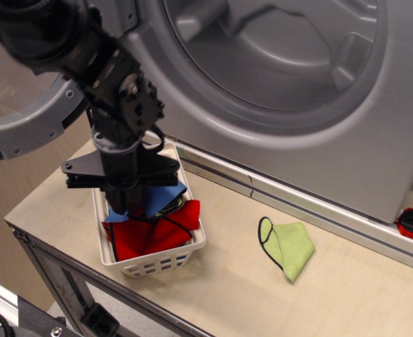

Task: Take clothes out of laundry machine

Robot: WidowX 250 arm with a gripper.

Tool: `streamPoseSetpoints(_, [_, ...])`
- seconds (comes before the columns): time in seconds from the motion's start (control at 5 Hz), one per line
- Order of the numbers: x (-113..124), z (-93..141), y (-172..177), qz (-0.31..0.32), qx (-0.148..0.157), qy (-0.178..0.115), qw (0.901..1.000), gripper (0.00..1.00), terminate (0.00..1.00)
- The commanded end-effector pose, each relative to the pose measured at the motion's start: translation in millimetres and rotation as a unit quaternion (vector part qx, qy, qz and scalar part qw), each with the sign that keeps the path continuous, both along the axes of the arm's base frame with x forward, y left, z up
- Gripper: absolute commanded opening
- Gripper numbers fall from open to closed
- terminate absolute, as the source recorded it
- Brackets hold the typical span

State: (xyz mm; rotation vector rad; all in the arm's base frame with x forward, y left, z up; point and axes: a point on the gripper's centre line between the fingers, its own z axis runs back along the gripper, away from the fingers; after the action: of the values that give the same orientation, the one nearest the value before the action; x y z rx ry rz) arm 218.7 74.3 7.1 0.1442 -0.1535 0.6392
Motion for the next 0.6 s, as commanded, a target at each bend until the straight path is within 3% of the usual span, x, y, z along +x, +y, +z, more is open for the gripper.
streamPoseSetpoints(0.0, [21.3,31.3,-7.0,-0.002,-0.006,0.000,1.0000,1.00,0.00])
streamPoseSetpoints(0.2, [24.2,42.4,-8.2,0.004,0.023,0.011,0.9997,1.00,0.00])
streamPoseSetpoints(0.4, [23.8,57.7,-7.5,0.022,0.048,0.002,0.9986,1.00,0.00])
